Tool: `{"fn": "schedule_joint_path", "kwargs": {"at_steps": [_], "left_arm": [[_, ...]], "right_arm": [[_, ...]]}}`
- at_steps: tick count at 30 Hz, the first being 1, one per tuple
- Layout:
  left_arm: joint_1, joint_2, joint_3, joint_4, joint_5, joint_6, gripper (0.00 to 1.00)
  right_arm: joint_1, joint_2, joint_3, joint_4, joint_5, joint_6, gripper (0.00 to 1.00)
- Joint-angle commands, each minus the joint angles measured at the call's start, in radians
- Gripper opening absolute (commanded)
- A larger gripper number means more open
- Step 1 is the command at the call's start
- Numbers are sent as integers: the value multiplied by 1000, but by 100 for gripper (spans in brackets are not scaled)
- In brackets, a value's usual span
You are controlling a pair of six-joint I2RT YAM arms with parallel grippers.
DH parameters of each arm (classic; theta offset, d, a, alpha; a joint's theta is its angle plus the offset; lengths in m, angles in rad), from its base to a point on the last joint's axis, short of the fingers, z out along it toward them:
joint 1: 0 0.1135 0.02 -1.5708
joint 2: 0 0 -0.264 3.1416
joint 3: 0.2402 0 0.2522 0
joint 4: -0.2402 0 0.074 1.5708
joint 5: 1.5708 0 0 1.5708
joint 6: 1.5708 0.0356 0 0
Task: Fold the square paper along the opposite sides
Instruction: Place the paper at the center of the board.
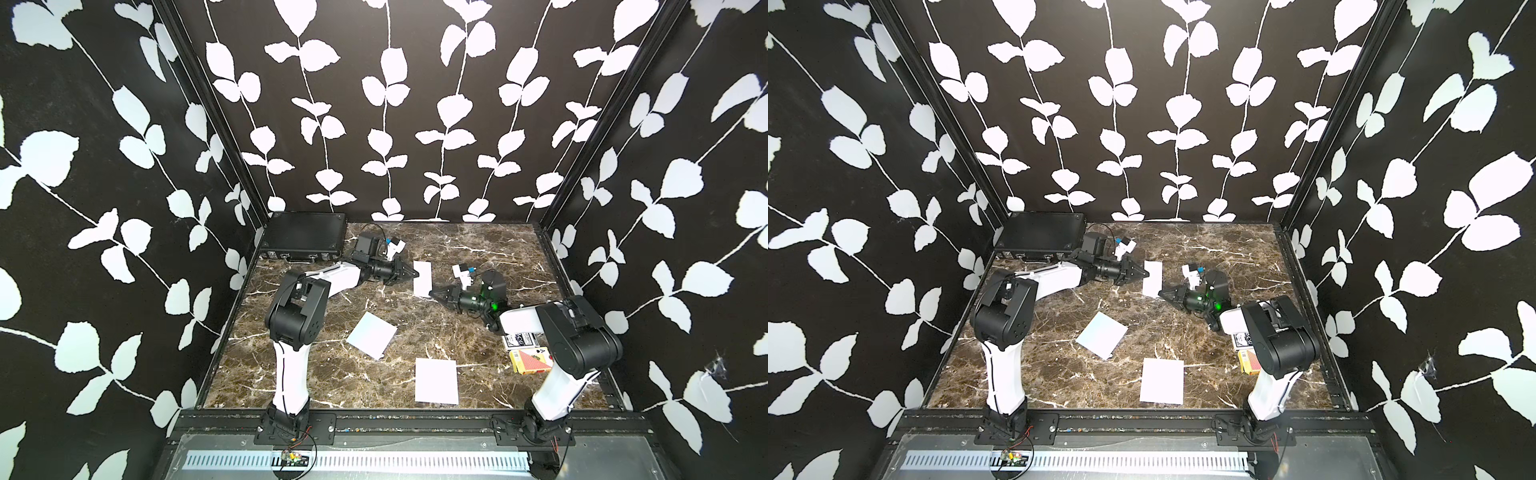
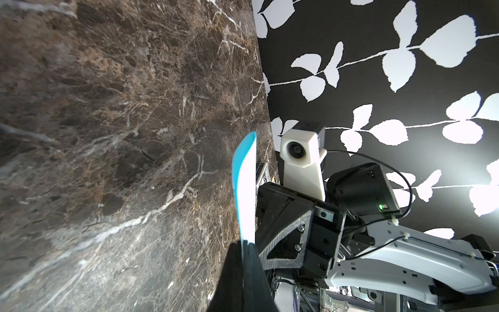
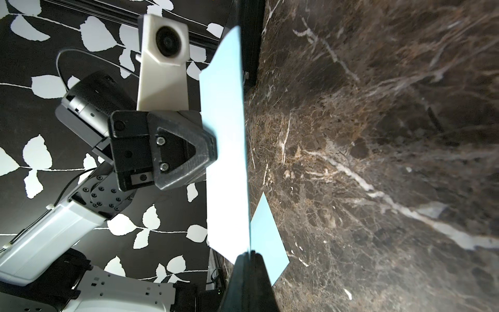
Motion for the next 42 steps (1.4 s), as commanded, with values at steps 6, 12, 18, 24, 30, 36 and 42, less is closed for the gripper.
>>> {"fn": "schedule_joint_path", "kwargs": {"at_steps": [6,12,18,24,30,36,42], "left_arm": [[42,-129,-4,-164,-96,115,25],[56,-177,-10,-311,-229,203,62],[56,-193,-13,-397,-311,256,79],[55,-195,-13,-430,-347,280,89],[57,-200,-13,-437,-356,286,94],[56,-201,-15,-439,-360,282,99],[56,-205,-17,-447,-363,285,99]], "right_arm": [[-3,-57,7,-112,37,-125,0],[-3,41,164,-299,56,-267,0],[-7,206,367,-409,58,-324,0],[-7,327,519,-522,100,-362,0],[-3,365,597,-659,177,-408,1],[19,346,630,-802,265,-471,4],[41,326,646,-898,344,-505,10]]}}
